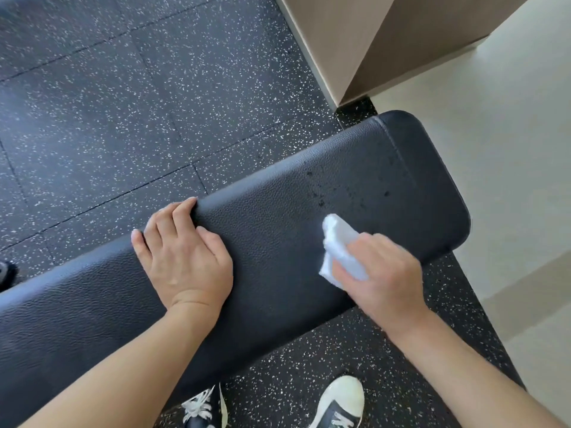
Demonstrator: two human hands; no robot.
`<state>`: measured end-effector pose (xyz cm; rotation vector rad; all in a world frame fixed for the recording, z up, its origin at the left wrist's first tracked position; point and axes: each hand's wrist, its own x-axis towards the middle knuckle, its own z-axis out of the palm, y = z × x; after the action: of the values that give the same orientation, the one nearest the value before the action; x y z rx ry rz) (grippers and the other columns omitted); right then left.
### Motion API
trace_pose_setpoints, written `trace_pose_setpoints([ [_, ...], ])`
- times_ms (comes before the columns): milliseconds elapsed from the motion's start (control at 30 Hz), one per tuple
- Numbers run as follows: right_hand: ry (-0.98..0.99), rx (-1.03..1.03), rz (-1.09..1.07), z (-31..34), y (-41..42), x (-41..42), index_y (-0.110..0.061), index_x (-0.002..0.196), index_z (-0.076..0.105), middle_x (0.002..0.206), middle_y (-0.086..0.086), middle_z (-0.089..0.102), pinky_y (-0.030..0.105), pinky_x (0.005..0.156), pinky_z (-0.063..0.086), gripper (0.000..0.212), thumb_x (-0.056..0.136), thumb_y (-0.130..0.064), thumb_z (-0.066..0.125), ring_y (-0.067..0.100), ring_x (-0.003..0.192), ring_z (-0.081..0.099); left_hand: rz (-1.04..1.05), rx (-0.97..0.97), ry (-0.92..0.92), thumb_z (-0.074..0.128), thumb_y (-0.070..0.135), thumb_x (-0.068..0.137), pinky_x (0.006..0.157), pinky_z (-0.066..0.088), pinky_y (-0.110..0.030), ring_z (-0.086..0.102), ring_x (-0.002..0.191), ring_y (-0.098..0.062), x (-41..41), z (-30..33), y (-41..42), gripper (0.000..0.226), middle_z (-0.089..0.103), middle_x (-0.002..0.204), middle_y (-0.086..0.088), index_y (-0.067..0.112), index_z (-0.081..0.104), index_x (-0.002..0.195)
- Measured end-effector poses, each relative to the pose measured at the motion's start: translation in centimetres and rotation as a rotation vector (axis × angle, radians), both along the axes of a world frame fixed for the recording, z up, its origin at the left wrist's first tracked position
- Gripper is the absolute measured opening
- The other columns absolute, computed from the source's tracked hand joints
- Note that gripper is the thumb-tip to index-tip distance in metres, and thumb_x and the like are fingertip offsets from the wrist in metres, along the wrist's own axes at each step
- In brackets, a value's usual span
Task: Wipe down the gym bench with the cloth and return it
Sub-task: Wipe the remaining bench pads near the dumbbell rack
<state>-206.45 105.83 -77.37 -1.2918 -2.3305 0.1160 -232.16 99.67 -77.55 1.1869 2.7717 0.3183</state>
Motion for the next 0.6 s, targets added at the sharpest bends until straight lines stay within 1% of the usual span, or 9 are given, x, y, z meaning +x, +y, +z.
trace_pose_setpoints([
  [100, -0.001, -0.119, -0.383, 0.3, 2.5, 2.6, -0.010, 0.074, 0.055, 0.065, -0.005, 0.038, 0.031, 0.051, 0.031, 0.027, 0.092, -0.030, 0.058, 0.019, 0.062, 0.038, 0.010, -0.005, -0.010, 0.036, 0.029, 0.093, 0.127, 0.014, -0.056, 0.040, 0.137, -0.036, 0.1, 0.1, 0.0, 0.050, 0.052, 0.140, -0.010, 0.020, 0.049, 0.140],
  [167, 0.056, -0.139, -0.519, 0.1, 2.0, 1.2, -0.012, 0.071, 0.048, 0.065, -0.003, 0.043, 0.031, 0.048, 0.034, 0.025, 0.085, -0.028, 0.061, 0.023, 0.061, 0.043, 0.018, -0.004, -0.012, 0.035, 0.029, 0.092, 0.127, 0.014, -0.056, 0.040, 0.138, -0.036, 0.3, 0.2, 0.1, 0.050, 0.053, 0.140, -0.012, 0.019, 0.050, 0.140],
  [200, 0.073, -0.133, -0.529, 0.1, 1.2, -0.4, -0.013, 0.070, 0.046, 0.064, 0.000, 0.045, 0.032, 0.046, 0.036, 0.024, 0.083, -0.026, 0.062, 0.025, 0.060, 0.045, 0.020, -0.006, -0.010, 0.035, 0.029, 0.092, 0.127, 0.014, -0.056, 0.039, 0.138, -0.037, 0.3, 0.3, 0.2, 0.051, 0.053, 0.141, -0.012, 0.019, 0.050, 0.140],
  [233, 0.086, -0.118, -0.492, 0.2, 0.4, -2.4, -0.014, 0.070, 0.046, 0.064, 0.001, 0.047, 0.034, 0.046, 0.037, 0.023, 0.081, -0.026, 0.063, 0.026, 0.058, 0.047, 0.021, -0.010, -0.007, 0.034, 0.029, 0.092, 0.127, 0.013, -0.056, 0.039, 0.138, -0.037, 0.4, 0.3, 0.2, 0.051, 0.053, 0.141, -0.013, 0.019, 0.049, 0.140],
  [300, 0.110, -0.113, -0.320, 0.3, -1.6, -7.0, -0.016, 0.072, 0.047, 0.066, 0.001, 0.049, 0.037, 0.048, 0.036, 0.022, 0.079, -0.027, 0.066, 0.025, 0.059, 0.047, 0.024, -0.020, -0.002, 0.033, 0.030, 0.092, 0.128, 0.013, -0.055, 0.039, 0.139, -0.037, 0.4, 0.2, 0.3, 0.052, 0.052, 0.142, -0.014, 0.019, 0.049, 0.140],
  [367, 0.110, -0.152, -0.137, 0.4, -3.3, -11.3, -0.019, 0.079, 0.049, 0.071, 0.000, 0.052, 0.039, 0.052, 0.036, 0.025, 0.075, -0.031, 0.071, 0.023, 0.064, 0.047, 0.032, -0.021, -0.002, 0.032, 0.029, 0.091, 0.127, 0.014, -0.055, 0.040, 0.138, -0.039, 0.3, 0.1, 0.2, 0.054, 0.053, 0.141, -0.018, 0.018, 0.050, 0.141],
  [433, 0.123, -0.219, -0.059, 0.4, -3.9, -13.6, -0.018, 0.084, 0.055, 0.075, -0.001, 0.055, 0.037, 0.054, 0.036, 0.030, 0.070, -0.033, 0.079, 0.023, 0.067, 0.049, 0.045, -0.009, -0.006, 0.030, 0.030, 0.090, 0.126, 0.015, -0.056, 0.041, 0.137, -0.040, 0.3, 0.1, 0.3, 0.058, 0.055, 0.140, -0.021, 0.015, 0.052, 0.141],
  [500, 0.146, -0.259, -0.039, 0.4, -3.7, -13.3, -0.018, 0.084, 0.059, 0.076, -0.001, 0.056, 0.035, 0.053, 0.034, 0.033, 0.068, -0.033, 0.084, 0.023, 0.066, 0.049, 0.045, -0.011, -0.005, 0.029, 0.031, 0.089, 0.126, 0.016, -0.056, 0.041, 0.138, -0.040, 0.4, 0.1, 0.3, 0.060, 0.054, 0.141, -0.020, 0.015, 0.052, 0.142],
  [600, 0.127, -0.180, 0.006, 0.4, -2.8, -8.8, -0.018, 0.080, 0.057, 0.074, -0.002, 0.053, 0.037, 0.051, 0.039, 0.025, 0.077, -0.031, 0.078, 0.023, 0.065, 0.046, 0.030, -0.023, 0.014, 0.032, 0.029, 0.092, 0.124, 0.018, -0.058, 0.041, 0.137, -0.042, 0.4, 0.2, 0.1, 0.055, 0.053, 0.140, -0.021, 0.016, 0.050, 0.141],
])
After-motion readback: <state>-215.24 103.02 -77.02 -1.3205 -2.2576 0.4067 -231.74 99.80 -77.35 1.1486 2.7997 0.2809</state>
